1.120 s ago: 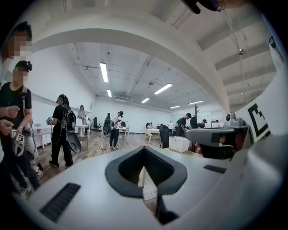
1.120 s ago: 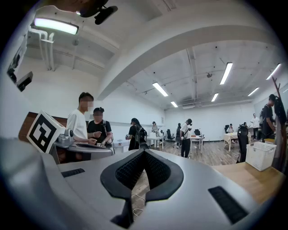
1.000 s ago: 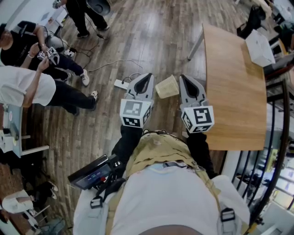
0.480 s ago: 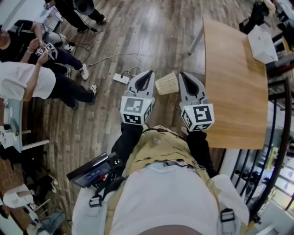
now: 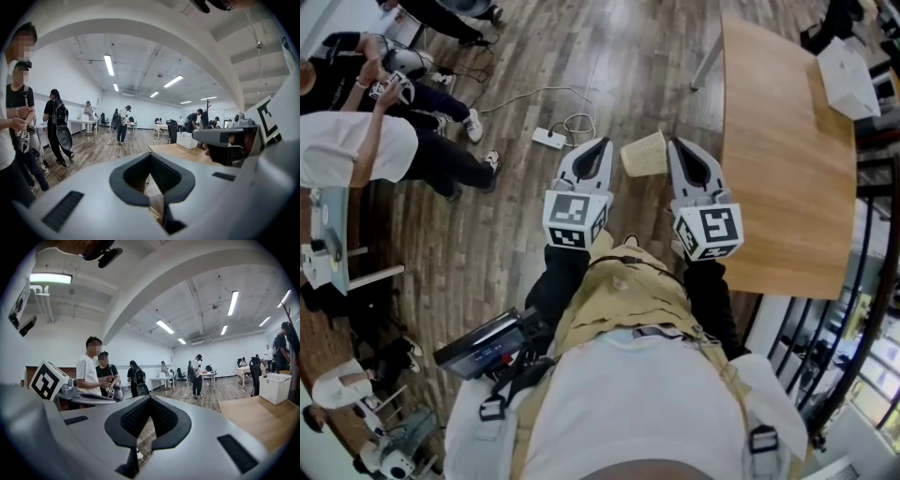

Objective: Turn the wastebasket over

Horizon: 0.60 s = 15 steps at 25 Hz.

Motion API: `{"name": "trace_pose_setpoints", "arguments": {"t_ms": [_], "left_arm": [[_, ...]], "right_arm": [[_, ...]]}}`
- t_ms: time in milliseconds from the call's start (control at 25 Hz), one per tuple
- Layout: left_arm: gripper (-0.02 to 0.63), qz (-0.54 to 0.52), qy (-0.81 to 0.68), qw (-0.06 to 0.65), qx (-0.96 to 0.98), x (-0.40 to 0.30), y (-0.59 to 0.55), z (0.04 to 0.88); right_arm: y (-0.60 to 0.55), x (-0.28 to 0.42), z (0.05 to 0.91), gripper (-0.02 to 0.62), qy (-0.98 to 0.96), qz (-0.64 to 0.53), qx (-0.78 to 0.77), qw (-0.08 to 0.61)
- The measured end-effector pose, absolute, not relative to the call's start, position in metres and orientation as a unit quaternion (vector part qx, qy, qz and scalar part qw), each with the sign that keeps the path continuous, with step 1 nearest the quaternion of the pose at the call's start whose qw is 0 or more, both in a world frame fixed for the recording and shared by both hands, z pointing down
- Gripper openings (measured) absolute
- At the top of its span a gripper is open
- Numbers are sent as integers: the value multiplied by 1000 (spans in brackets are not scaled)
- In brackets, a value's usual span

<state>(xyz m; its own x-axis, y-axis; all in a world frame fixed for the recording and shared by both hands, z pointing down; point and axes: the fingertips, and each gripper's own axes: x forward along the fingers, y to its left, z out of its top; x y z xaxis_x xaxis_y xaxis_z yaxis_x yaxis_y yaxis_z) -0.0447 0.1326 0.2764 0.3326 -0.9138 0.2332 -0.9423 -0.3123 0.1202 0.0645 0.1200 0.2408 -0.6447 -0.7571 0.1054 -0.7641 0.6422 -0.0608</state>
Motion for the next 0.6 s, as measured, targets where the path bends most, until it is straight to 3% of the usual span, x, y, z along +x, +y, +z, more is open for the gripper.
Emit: {"name": "trace_pose_setpoints", "arguments": {"t_ms": [600], "left_arm": [[-3, 87, -525, 181, 827, -68, 19, 362]], "right_arm": [[28, 50, 328, 20, -867, 101, 476, 109]]}}
